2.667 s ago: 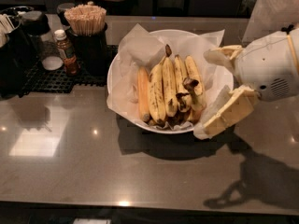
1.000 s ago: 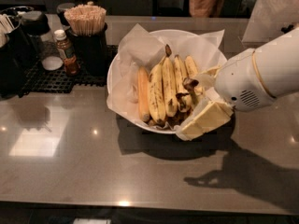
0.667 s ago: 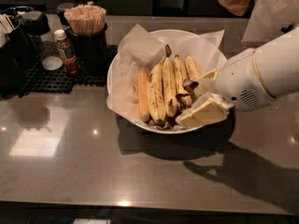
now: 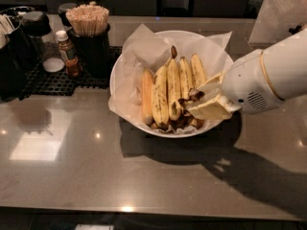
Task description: Pick banana from white bowl
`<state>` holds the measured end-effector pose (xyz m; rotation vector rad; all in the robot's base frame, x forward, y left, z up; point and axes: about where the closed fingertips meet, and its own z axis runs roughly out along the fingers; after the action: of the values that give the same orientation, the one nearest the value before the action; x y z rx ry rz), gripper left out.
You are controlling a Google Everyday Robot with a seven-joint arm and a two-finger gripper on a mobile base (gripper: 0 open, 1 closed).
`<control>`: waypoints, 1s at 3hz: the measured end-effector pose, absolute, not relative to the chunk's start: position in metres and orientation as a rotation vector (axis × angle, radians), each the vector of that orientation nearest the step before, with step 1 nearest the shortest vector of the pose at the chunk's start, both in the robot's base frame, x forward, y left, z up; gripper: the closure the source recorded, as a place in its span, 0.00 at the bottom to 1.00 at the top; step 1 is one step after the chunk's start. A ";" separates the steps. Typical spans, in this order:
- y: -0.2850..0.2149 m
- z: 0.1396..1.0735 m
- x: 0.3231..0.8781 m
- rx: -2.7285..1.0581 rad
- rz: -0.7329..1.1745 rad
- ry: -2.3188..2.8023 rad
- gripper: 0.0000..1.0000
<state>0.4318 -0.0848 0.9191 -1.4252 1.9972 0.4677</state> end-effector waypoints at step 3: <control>-0.093 0.972 0.446 -1.403 0.451 1.890 1.00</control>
Offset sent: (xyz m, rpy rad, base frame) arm 0.0094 -0.0160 0.0408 0.0585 -0.0674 -0.0227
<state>0.4455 -0.0927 0.9716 -1.4029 1.8899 0.4508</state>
